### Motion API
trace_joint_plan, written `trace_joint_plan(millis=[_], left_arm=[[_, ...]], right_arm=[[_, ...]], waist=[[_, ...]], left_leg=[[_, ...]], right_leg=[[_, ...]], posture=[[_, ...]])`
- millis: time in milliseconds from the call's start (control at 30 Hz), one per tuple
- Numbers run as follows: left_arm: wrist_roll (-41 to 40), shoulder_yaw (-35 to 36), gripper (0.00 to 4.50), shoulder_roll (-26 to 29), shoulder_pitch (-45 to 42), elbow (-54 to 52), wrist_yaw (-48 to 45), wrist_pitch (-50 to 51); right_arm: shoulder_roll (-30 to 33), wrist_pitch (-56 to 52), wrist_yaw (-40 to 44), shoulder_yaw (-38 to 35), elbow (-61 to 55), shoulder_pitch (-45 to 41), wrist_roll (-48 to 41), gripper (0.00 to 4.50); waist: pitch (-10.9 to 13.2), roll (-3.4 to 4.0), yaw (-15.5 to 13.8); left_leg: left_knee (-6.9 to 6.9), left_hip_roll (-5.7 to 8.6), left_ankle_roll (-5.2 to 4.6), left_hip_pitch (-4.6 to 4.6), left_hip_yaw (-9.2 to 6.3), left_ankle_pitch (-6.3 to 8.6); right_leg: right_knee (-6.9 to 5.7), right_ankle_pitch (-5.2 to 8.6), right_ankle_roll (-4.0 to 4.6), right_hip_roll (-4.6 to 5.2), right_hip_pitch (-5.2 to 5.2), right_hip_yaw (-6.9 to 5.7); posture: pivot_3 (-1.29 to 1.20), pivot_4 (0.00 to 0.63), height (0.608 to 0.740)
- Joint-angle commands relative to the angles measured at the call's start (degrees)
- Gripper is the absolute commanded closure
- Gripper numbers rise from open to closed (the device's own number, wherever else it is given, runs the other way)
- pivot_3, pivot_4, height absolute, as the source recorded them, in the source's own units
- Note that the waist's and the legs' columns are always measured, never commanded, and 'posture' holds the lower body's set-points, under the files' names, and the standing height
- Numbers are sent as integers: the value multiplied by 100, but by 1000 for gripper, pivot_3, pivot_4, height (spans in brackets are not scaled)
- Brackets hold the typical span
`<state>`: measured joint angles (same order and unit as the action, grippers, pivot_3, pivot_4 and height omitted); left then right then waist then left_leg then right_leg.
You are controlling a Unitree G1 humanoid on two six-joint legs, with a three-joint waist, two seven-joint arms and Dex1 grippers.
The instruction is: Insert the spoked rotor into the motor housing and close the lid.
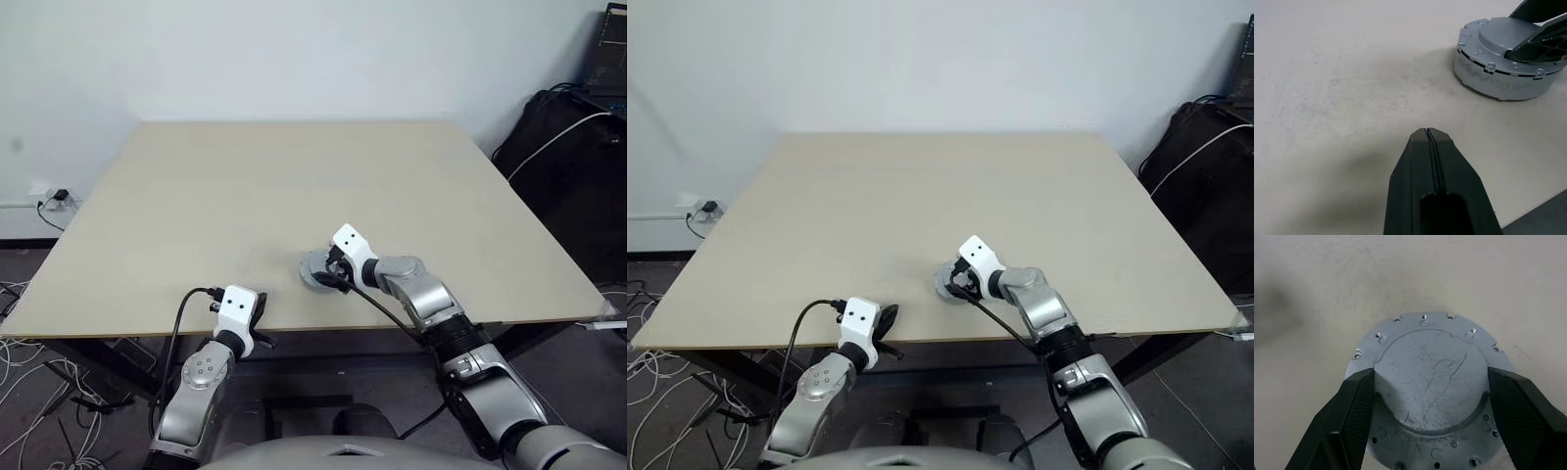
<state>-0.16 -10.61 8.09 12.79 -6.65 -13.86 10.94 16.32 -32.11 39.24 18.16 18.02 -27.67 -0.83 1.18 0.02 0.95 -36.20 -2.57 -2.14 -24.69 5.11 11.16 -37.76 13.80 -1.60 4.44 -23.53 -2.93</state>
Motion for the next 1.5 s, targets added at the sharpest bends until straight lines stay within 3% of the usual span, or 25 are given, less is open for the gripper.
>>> trace_joint_plan(millis=[33, 433, 1100, 1300, 1500], left_arm=[[4, 5, 4500, -5, -62, -224, 6, -39], [9, 15, 4500, 6, -65, -219, 9, -38], [6, 16, 4500, 65, -121, -223, -33, -12], [13, -1, 4500, 57, -112, -232, -24, -3], [11, 3, 4500, 60, -84, -246, -17, 5]], right_arm=[[89, -243, 123, 160, 200, 14, 140, 1291], [-77, -173, -315, 50, 345, -21, 206, 1291], [81, -526, -107, 369, 425, -106, 294, 1291], [1, -459, -378, 263, 567, -135, 354, 1291], [-91, -817, -391, 176, 587, -160, 247, 1291]], waist=[[-3, -1, -8], [-29, 8, -7], [-38, 16, -19], [-38, 16, -15], [-37, 20, -13]], left_leg=[[0, 0, 0, 0, 0, 0], [0, -1, 1, 4, 0, 0], [0, -1, 1, 5, -2, 1], [1, -2, 2, 5, -2, 1], [4, -5, 2, 12, -2, 1]], right_leg=[[0, 0, 0, 0, 0, 0], [-2, -4, 2, 3, 1, 0], [0, -7, 4, 16, 1, -2], [2, -7, 4, 19, 1, -1], [0, -13, 7, 66, 1, -50]], posture=[[0, 0, 740], [0, 0, 740], [0, 0, 740], [0, 0, 740], [0, 0, 740]])
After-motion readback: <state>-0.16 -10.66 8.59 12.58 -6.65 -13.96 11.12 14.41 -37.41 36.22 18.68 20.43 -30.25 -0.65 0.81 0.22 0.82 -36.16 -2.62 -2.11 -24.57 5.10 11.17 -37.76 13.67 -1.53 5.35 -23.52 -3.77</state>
